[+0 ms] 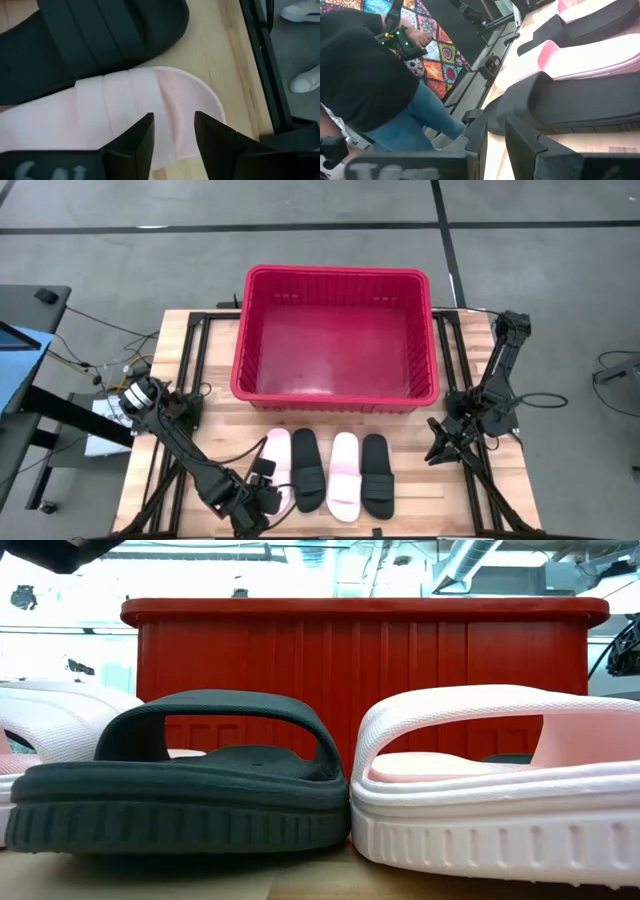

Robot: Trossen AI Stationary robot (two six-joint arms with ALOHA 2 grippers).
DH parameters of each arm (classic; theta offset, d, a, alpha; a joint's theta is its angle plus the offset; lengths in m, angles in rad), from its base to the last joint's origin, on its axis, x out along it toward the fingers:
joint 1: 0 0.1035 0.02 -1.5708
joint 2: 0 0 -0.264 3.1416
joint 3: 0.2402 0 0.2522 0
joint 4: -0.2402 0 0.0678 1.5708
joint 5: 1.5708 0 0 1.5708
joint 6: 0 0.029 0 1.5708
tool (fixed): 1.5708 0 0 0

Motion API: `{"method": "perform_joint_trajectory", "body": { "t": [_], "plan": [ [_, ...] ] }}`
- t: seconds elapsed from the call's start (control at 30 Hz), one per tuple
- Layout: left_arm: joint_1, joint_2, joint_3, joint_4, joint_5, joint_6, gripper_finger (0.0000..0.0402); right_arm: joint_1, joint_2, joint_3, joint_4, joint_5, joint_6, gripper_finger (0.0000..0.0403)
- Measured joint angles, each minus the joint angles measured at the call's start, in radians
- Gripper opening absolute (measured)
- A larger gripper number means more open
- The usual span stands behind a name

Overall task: Pick and place slides into bin
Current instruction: Put the left pink slide into the red container

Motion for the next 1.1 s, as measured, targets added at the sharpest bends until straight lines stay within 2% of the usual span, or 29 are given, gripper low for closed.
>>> {"method": "perform_joint_trajectory", "body": {
  "t": [0.3,0.63,0.77,1.0,1.1],
  "plan": [
    [-0.039,0.0,0.0,-0.085,-0.247,-0.1,0.0132,0.0,0.0,0.0,0.0,0.0,0.0,0.0057],
    [-0.081,0.042,0.02,-0.108,-0.222,-0.193,0.0132,0.0,0.0,0.0,0.0,0.0,0.0,0.0057],
    [-0.092,0.138,0.105,-0.115,-0.192,-0.177,0.0132,0.0,0.0,0.0,0.001,0.0,0.0,0.0057],
    [-0.113,0.331,0.37,-0.458,-0.276,-0.235,0.0132,0.0,0.0,0.0,0.0,0.0,0.0,0.0057],
    [-0.119,0.408,0.466,-0.53,-0.296,-0.249,0.0132,0.0,0.0,0.0,0.0,0.0,0.0,0.0057]
  ]
}}
